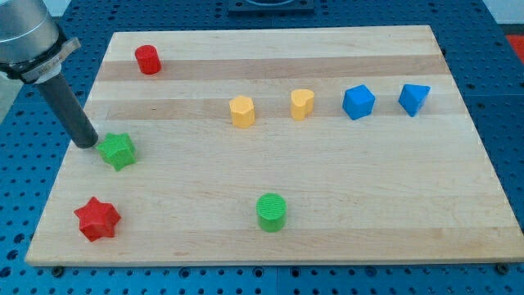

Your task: Move the blue cube towards the center

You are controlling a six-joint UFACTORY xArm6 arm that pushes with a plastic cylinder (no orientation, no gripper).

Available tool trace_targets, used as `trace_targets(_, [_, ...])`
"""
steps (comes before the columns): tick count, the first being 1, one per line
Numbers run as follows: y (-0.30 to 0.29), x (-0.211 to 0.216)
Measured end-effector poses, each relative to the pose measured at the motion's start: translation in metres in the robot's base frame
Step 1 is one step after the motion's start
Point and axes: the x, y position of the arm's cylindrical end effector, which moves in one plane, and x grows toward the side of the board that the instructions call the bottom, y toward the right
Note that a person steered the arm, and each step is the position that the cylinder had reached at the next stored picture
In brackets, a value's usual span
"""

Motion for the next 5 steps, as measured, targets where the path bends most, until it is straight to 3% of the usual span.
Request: trace_targets(5, [0.066,0.031])
